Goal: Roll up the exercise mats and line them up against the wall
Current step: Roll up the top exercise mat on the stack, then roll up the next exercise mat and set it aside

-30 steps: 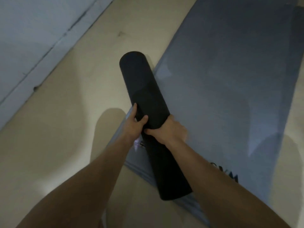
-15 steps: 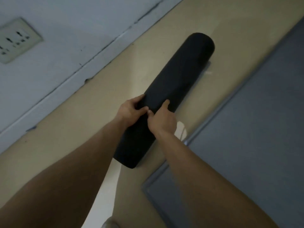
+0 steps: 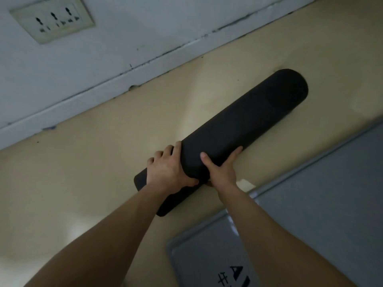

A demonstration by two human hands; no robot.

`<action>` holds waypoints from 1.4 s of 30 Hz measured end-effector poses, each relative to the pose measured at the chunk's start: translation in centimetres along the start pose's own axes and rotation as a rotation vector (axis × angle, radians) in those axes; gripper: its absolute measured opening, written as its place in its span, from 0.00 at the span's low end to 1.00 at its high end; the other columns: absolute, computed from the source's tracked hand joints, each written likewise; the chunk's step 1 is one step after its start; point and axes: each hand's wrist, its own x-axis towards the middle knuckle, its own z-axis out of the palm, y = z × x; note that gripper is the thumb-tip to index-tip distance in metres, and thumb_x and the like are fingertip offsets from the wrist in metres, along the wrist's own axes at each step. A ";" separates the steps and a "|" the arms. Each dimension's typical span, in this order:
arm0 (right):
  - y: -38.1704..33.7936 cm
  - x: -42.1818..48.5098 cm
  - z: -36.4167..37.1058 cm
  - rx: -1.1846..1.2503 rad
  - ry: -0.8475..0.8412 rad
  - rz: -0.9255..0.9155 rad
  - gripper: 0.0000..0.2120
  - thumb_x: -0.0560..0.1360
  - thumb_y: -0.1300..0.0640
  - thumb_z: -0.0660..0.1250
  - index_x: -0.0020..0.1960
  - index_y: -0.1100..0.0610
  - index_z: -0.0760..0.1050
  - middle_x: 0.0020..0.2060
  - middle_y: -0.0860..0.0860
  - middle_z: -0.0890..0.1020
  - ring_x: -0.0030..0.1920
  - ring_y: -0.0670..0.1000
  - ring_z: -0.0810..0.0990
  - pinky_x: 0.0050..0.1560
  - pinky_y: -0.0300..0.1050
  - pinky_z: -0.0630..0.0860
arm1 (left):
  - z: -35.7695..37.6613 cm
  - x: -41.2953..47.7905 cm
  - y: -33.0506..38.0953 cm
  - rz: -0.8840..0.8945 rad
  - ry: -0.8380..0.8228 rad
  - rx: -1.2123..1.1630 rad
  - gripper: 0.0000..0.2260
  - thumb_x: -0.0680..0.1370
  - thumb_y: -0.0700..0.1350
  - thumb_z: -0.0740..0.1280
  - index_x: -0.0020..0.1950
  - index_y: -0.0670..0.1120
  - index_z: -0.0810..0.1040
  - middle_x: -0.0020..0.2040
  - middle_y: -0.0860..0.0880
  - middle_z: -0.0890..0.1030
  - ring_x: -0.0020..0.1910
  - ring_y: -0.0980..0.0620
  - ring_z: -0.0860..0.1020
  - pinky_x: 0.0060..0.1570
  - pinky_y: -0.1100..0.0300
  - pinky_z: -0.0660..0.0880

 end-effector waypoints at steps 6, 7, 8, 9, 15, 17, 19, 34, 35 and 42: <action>-5.5 7.7 4.5 0.017 0.041 -0.088 0.57 0.75 0.48 0.74 0.80 0.48 0.29 0.77 0.55 0.65 0.72 0.58 0.70 0.72 0.54 0.69 | -4.0 8.4 -1.9 0.008 0.109 0.060 0.51 0.63 0.71 0.73 0.79 0.55 0.53 0.71 0.48 0.70 0.64 0.41 0.72 0.63 0.43 0.70; -6.8 9.0 5.6 0.014 0.037 -0.089 0.56 0.76 0.48 0.74 0.80 0.48 0.29 0.77 0.56 0.66 0.71 0.58 0.71 0.72 0.53 0.69 | -4.7 9.9 -2.5 0.008 0.138 0.071 0.50 0.64 0.70 0.73 0.79 0.55 0.53 0.72 0.48 0.69 0.65 0.41 0.71 0.63 0.43 0.70; -8.0 10.3 6.8 0.015 0.035 -0.091 0.56 0.76 0.48 0.73 0.80 0.48 0.28 0.76 0.57 0.67 0.71 0.59 0.72 0.71 0.53 0.69 | -5.2 11.5 -3.2 0.009 0.171 0.085 0.50 0.65 0.69 0.73 0.79 0.55 0.53 0.73 0.48 0.69 0.65 0.41 0.71 0.63 0.43 0.70; -9.0 11.5 7.9 0.018 0.038 -0.089 0.56 0.76 0.48 0.73 0.80 0.48 0.28 0.76 0.58 0.67 0.70 0.60 0.72 0.71 0.53 0.69 | -5.8 13.0 -3.9 0.014 0.208 0.097 0.49 0.66 0.69 0.73 0.80 0.55 0.53 0.74 0.48 0.68 0.66 0.41 0.71 0.64 0.44 0.70; -15.5 18.9 15.3 0.060 0.025 -0.059 0.55 0.77 0.49 0.72 0.79 0.43 0.27 0.70 0.60 0.73 0.65 0.65 0.76 0.58 0.64 0.79 | -7.5 21.8 -8.8 0.051 0.384 0.172 0.41 0.73 0.64 0.70 0.81 0.57 0.55 0.78 0.47 0.64 0.72 0.39 0.67 0.70 0.39 0.65; -16.4 20.8 17.5 0.013 0.056 -0.048 0.56 0.77 0.50 0.72 0.77 0.43 0.25 0.68 0.62 0.75 0.62 0.65 0.78 0.54 0.65 0.81 | -8.4 24.1 -9.9 0.026 0.359 0.213 0.40 0.75 0.62 0.69 0.81 0.58 0.53 0.80 0.47 0.61 0.75 0.39 0.64 0.70 0.36 0.62; -17.0 21.5 18.6 -0.011 0.064 -0.056 0.54 0.79 0.52 0.70 0.77 0.43 0.25 0.68 0.61 0.74 0.61 0.65 0.78 0.55 0.64 0.81 | -9.4 25.3 -9.8 -0.022 0.336 0.211 0.38 0.76 0.59 0.70 0.81 0.57 0.53 0.81 0.47 0.59 0.76 0.37 0.62 0.70 0.35 0.63; -1.7 -1.4 -4.0 -0.675 0.218 -0.047 0.29 0.81 0.49 0.62 0.80 0.50 0.58 0.70 0.58 0.70 0.64 0.60 0.75 0.63 0.55 0.73 | -0.6 1.2 -0.2 0.484 -0.147 0.160 0.29 0.80 0.57 0.62 0.80 0.56 0.59 0.80 0.51 0.61 0.77 0.50 0.62 0.76 0.48 0.55; -0.3 -2.5 -5.5 -0.715 0.205 -0.034 0.29 0.82 0.49 0.62 0.80 0.50 0.58 0.71 0.58 0.68 0.64 0.60 0.75 0.63 0.56 0.74 | 0.7 0.1 1.9 0.529 -0.165 0.155 0.28 0.79 0.57 0.62 0.79 0.55 0.61 0.79 0.50 0.63 0.76 0.49 0.64 0.75 0.49 0.57; 12.6 -12.9 -17.4 -0.850 0.275 0.040 0.28 0.83 0.49 0.60 0.80 0.52 0.56 0.73 0.58 0.64 0.64 0.59 0.74 0.59 0.55 0.76 | 11.1 -11.5 13.6 0.869 -0.346 0.239 0.27 0.79 0.56 0.64 0.77 0.50 0.65 0.76 0.46 0.65 0.71 0.43 0.68 0.68 0.50 0.67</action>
